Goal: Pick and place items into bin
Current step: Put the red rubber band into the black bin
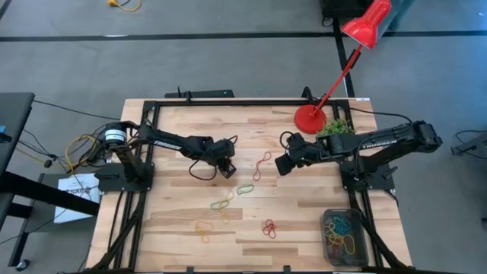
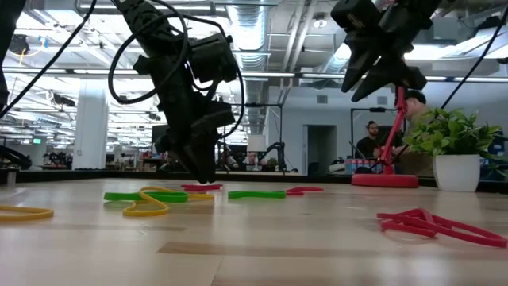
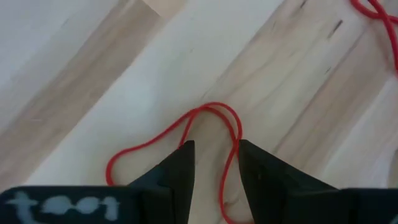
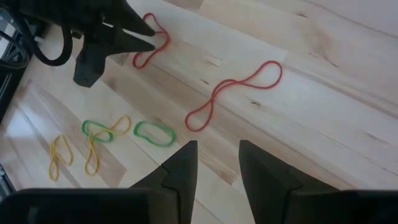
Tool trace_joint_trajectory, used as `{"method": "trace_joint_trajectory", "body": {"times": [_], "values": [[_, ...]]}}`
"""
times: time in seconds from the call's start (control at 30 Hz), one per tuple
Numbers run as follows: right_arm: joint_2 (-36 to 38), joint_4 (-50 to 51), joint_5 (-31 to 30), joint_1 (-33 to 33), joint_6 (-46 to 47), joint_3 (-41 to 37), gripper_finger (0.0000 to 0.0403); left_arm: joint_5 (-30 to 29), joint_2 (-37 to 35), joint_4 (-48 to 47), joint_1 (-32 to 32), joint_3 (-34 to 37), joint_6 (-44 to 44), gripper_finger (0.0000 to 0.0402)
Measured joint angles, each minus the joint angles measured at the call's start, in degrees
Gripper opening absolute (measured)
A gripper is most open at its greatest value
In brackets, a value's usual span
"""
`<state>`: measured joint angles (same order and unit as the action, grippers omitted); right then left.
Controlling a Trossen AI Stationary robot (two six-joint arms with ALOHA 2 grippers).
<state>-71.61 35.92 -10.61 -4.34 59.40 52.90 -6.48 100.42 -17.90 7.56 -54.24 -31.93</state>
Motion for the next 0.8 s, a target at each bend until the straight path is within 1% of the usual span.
{"method": "trace_joint_trajectory", "body": {"times": [0.07,0.17,0.23,0.27,0.37,0.47,0.53,0.67,0.8], "values": [[0.0,-0.02,0.0,0.0,0.01,0.0,0.0113,0.14,0.0,0.9,-0.01,0.0,0.03,0.0112],[0.0,-0.01,0.0,0.0,0.01,0.0,0.0113,2.39,0.0,4.25,-0.07,0.0,0.09,0.0112],[0.0,0.0,0.0,0.0,0.01,0.0,0.0113,2.88,0.0,5.3,-0.54,0.0,1.05,0.0112],[0.0,0.0,0.0,0.0,0.01,0.0,0.0113,2.3,0.0,5.43,-0.85,0.0,1.87,0.0112],[0.0,0.0,0.0,0.0,0.01,0.0,0.0113,-2.61,0.0,4.5,-1.54,0.0,3.48,0.0112],[0.0,0.0,0.01,0.0,0.03,0.0,0.0113,-7.13,0.0,2.47,-1.59,0.0,1.93,0.0112],[0.0,-0.02,0.01,0.0,0.04,0.0,0.0113,-7.21,0.0,2.15,-1.52,0.0,0.89,0.0112],[0.0,-0.01,0.02,0.0,0.04,0.0,0.0113,-5.19,0.0,2.81,-2.15,0.0,0.93,0.0112],[0.0,0.0,0.02,0.0,0.04,0.0,0.0113,-5.78,0.0,4.03,-3.63,0.0,1.25,0.0112]]}}
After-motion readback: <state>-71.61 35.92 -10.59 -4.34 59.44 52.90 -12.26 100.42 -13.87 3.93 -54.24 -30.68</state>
